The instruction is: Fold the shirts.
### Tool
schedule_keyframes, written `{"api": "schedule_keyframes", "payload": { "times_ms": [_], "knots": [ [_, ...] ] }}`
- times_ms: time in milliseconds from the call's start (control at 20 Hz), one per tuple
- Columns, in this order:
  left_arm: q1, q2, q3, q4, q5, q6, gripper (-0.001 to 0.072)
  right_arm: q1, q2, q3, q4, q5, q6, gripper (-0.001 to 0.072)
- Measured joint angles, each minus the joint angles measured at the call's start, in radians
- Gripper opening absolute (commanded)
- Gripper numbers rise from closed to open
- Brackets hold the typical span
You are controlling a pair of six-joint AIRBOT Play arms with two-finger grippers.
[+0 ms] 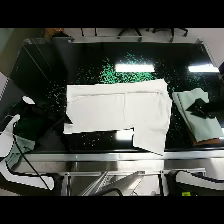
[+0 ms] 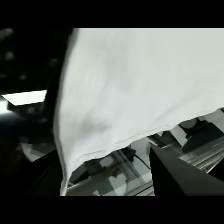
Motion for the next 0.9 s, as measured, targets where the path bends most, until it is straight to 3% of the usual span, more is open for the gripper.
{"api": "schedule_keyframes", "payload": {
  "times_ms": [50, 100, 200, 250, 750, 900],
  "knots": [
    [0.000, 0.008, -0.028, -0.022, 0.021, 0.021, 0.0115, -0.016, 0.023, -0.053, 0.002, -0.003, 0.000, 0.0402],
    [0.000, 0.010, -0.049, -0.039, 0.043, 0.040, 0.0018, -0.028, 0.041, -0.104, 0.006, -0.006, 0.002, 0.0402],
    [-0.001, 0.019, -0.060, -0.081, 0.083, 0.074, 0.0018, -0.039, 0.067, -0.194, 0.030, -0.008, -0.008, 0.0438],
    [-0.001, 0.020, -0.055, -0.091, 0.083, 0.083, 0.0018, -0.041, 0.077, -0.238, 0.052, -0.009, -0.017, 0.0532],
    [0.000, 0.027, 0.005, -0.141, 0.095, 0.113, 0.0018, -0.043, 0.058, -0.510, 0.260, -0.131, -0.142, 0.0516],
    [0.000, 0.027, 0.006, -0.143, 0.103, 0.114, 0.0018, 0.001, 0.019, -0.525, 0.293, -0.146, -0.173, 0.0475]
  ]
}}
